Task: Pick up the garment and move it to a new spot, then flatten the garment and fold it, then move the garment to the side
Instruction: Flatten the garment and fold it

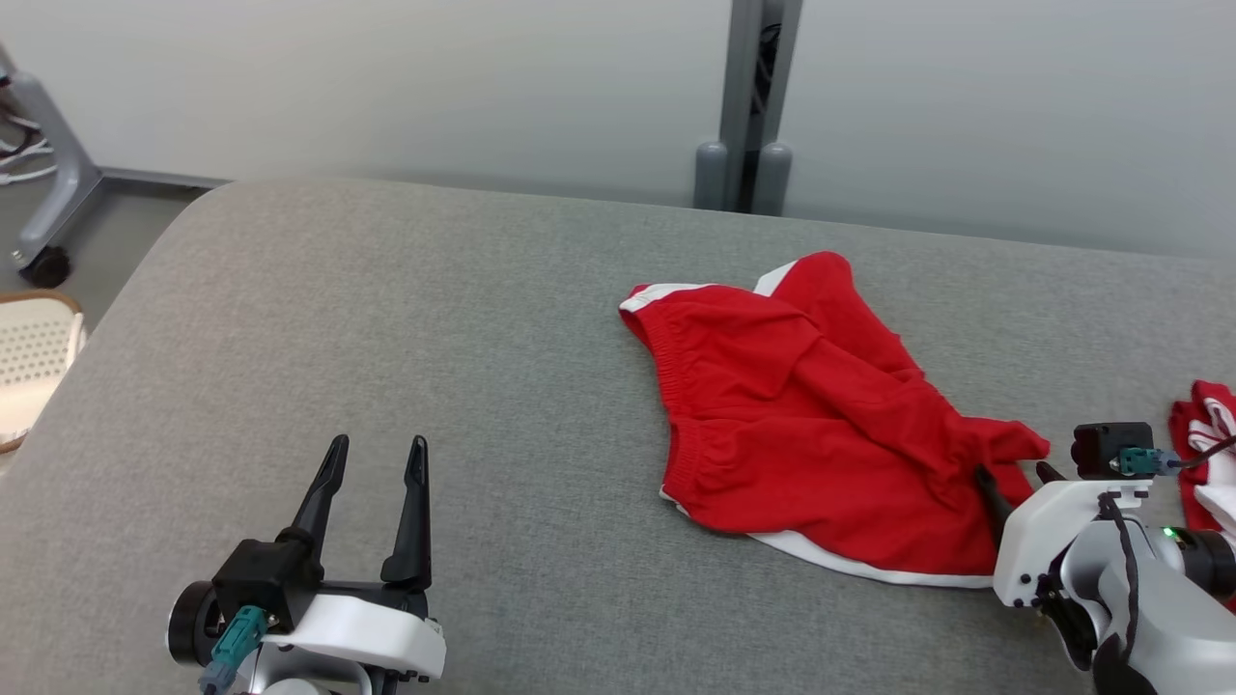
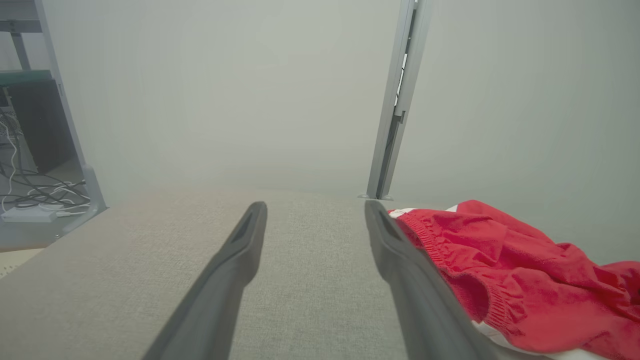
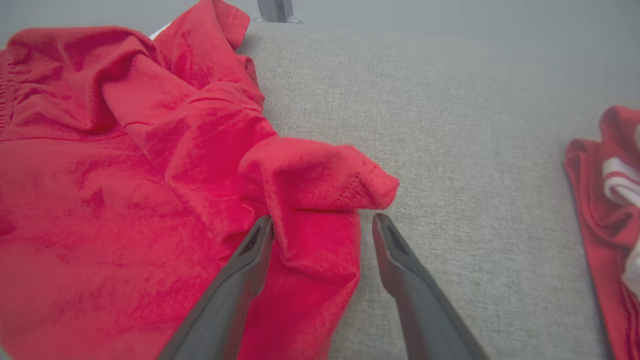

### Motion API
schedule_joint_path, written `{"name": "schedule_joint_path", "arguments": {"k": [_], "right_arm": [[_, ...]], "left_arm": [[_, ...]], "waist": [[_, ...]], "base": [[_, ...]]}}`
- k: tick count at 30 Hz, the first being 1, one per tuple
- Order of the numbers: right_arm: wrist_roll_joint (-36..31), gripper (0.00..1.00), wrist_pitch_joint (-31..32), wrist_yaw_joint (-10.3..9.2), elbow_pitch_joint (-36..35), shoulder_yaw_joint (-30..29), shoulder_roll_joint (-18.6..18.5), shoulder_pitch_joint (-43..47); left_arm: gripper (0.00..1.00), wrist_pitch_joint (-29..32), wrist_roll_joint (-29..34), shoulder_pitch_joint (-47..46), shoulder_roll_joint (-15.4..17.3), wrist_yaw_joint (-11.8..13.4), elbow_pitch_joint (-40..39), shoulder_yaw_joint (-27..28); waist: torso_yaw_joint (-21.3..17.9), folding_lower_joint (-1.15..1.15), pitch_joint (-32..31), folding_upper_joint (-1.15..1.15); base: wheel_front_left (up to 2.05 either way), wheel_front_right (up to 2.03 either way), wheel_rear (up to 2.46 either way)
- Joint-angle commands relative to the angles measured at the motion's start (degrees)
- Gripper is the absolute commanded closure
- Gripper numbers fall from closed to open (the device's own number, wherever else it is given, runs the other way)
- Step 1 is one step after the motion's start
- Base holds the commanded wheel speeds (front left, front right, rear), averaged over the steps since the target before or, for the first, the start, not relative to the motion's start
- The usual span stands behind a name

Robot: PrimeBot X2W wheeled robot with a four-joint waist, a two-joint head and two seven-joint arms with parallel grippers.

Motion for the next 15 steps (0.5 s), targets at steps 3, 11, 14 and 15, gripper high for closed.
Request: {"name": "schedule_joint_path", "arguments": {"k": [3, 11, 14, 15], "right_arm": [[0.3, 0.0, -1.7, 0.01, 0.2, -0.8, 1.4, 0.2], [-1.5, 0.0, -4.9, 0.01, -10.6, -1.7, -0.6, 0.6], [-3.4, 0.0, -4.9, 0.01, -19.9, -5.7, -2.2, 4.9], [-4.2, 0.0, -4.9, 0.01, -23.3, -7.6, -2.6, 6.7]], "left_arm": [[0.0, -0.2, 0.3, 0.3, 0.2, -0.1, -0.2, 0.2], [0.0, -0.2, -0.6, -0.1, 0.2, 0.5, -0.9, 0.1], [0.0, -0.2, -1.4, -0.1, 0.2, 0.8, -0.5, -0.1], [0.0, -0.2, -1.6, -0.2, 0.2, 0.9, -0.3, -0.2]], "waist": [[-2.6, 0.0, -1.2, 0.0], [-8.0, 0.0, -1.8, 0.0], [-9.6, 0.0, -1.8, 0.0], [-10.1, 0.0, -1.8, 0.0]], "base": [[0.0, 0.0, 0.0], [0.0, 0.0, 0.0], [0.0, 0.0, 0.0], [0.0, 0.0, 0.0]]}}
